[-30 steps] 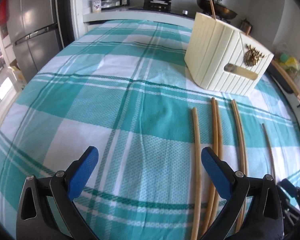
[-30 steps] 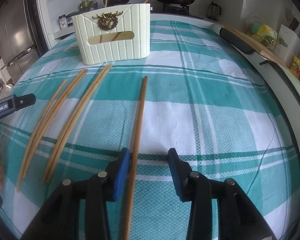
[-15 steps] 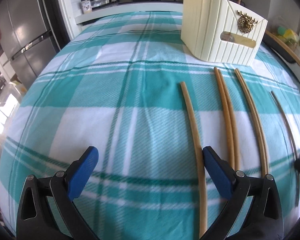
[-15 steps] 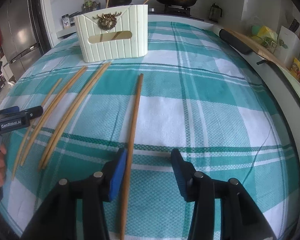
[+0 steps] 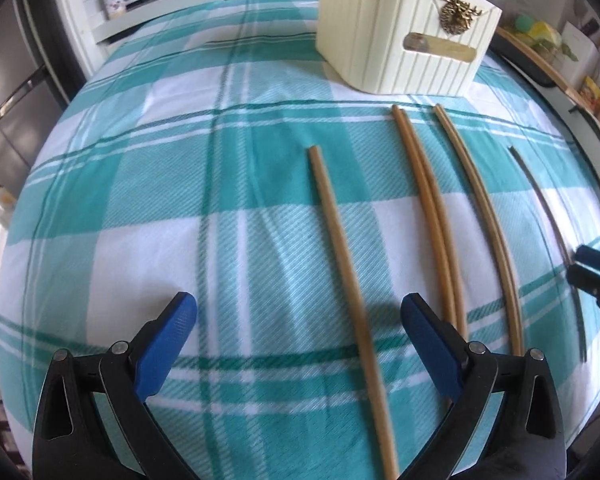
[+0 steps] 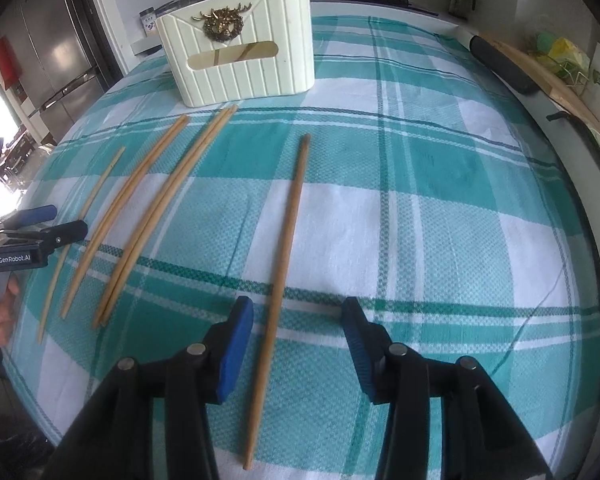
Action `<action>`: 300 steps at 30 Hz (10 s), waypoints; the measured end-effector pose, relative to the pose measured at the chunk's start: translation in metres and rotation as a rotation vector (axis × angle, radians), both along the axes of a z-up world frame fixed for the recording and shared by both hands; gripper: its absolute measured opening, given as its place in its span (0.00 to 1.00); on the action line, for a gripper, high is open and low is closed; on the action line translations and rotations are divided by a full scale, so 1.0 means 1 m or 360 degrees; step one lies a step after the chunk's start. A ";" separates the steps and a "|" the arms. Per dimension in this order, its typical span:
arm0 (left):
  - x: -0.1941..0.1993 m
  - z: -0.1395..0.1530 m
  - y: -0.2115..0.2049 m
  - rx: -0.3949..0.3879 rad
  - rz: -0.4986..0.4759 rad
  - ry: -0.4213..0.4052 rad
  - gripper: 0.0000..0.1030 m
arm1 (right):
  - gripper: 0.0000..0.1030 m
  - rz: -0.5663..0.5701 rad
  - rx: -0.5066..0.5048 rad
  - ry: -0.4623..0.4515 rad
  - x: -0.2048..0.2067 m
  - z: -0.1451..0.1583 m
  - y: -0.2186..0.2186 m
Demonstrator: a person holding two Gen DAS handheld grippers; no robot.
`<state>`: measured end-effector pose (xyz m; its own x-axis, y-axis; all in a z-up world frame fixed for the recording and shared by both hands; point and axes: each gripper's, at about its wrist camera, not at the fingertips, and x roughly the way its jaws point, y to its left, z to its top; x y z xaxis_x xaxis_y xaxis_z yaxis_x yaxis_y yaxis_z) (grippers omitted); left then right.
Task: Organize utensils
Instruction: 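Grasp one wooden chopstick with the left tool while the right tool grasps another, then lift both chopsticks upright and carry them over the cream box, then lower both chopsticks into the box and open both tools, then move both tools back down toward the remaining chopsticks on the cloth, then grasp one wooden chopstick with the left tool while the right tool grasps another, then lift both chopsticks upright and carry them over the cream box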
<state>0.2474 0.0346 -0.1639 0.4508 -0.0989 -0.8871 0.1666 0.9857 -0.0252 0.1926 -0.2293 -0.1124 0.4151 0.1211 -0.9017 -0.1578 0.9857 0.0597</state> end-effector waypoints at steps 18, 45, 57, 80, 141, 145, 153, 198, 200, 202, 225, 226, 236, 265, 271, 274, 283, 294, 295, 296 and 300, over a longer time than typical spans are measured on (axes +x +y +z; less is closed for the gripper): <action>0.081 0.014 -0.026 0.0006 -0.0151 0.0105 0.08 | 0.06 0.0086 0.0027 0.0130 0.140 -0.008 0.028; -0.013 0.188 0.011 -0.0433 -0.0117 -0.0634 0.05 | 0.06 0.0163 0.0418 -0.0660 0.021 0.179 0.008; -0.011 0.229 0.013 -0.0561 -0.0117 -0.0777 0.04 | 0.06 0.0172 0.0334 -0.0912 0.014 0.212 0.014; 0.134 0.293 -0.037 -0.0502 -0.0069 -0.0980 0.04 | 0.06 0.0180 0.0346 -0.1173 0.173 0.275 0.032; -0.097 0.060 -0.031 -0.0116 0.0135 -0.0445 0.95 | 0.55 -0.0245 -0.0102 -0.0494 -0.053 0.065 0.009; -0.098 0.057 -0.031 -0.0087 0.0141 -0.0456 0.95 | 0.55 -0.0277 -0.0108 -0.0475 -0.060 0.057 0.006; -0.098 0.052 -0.027 -0.0059 0.0161 -0.0459 0.95 | 0.55 -0.0269 -0.0152 -0.0468 -0.061 0.053 0.010; -0.076 0.032 0.011 -0.0018 0.0333 -0.0407 0.95 | 0.25 -0.0062 0.0229 -0.0172 0.040 0.011 0.070; -0.078 0.032 0.012 -0.0018 0.0334 -0.0407 0.95 | 0.20 -0.0060 0.0256 -0.0110 0.051 0.001 0.074; -0.078 0.032 0.012 -0.0011 0.0332 -0.0406 0.95 | 0.19 -0.0063 0.0277 -0.0064 0.058 -0.006 0.077; -0.068 0.020 0.016 -0.0005 0.0327 -0.0333 0.95 | 0.14 0.0026 0.0258 0.0008 0.065 -0.010 0.078; -0.067 0.020 0.015 -0.0007 0.0322 -0.0335 0.95 | 0.14 0.0021 0.0218 0.0000 0.063 -0.008 0.077; -0.046 0.021 -0.003 0.0020 0.0235 -0.0337 0.95 | 0.18 -0.0034 0.0244 -0.0056 0.059 -0.001 0.054; 0.004 0.010 -0.032 0.0009 -0.0007 -0.0228 0.56 | 0.07 0.0037 -0.0112 -0.0134 0.038 -0.004 0.046; -0.013 0.012 -0.029 -0.0015 -0.0030 -0.0220 0.05 | 0.07 -0.0006 -0.0093 -0.0138 0.023 -0.004 0.033; -0.028 0.013 -0.020 -0.0032 0.0007 -0.0218 0.05 | 0.07 -0.0046 -0.0102 -0.0132 0.009 -0.002 0.023; -0.051 0.016 -0.009 0.0021 0.0091 -0.0200 0.40 | 0.11 -0.0099 -0.0179 -0.0122 -0.031 0.003 -0.003; -0.038 0.025 0.004 -0.0063 -0.0035 -0.0167 0.65 | 0.43 -0.0101 -0.0050 -0.0092 -0.030 0.010 -0.014; -0.034 0.025 0.006 -0.0086 -0.0066 -0.0148 0.66 | 0.43 -0.0081 -0.0032 -0.0068 -0.026 0.011 -0.015; -0.028 0.024 0.006 -0.0105 -0.0105 -0.0126 0.67 | 0.43 -0.0061 -0.0015 -0.0040 -0.023 0.011 -0.015; -0.004 0.017 0.002 -0.0088 -0.0223 -0.0057 0.67 | 0.43 0.0015 0.0004 0.0041 -0.001 0.008 -0.013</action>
<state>0.2433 0.0362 -0.1466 0.4607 -0.2114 -0.8620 0.3039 0.9501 -0.0706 0.1911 -0.2419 -0.1044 0.3904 0.1270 -0.9118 -0.1653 0.9840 0.0663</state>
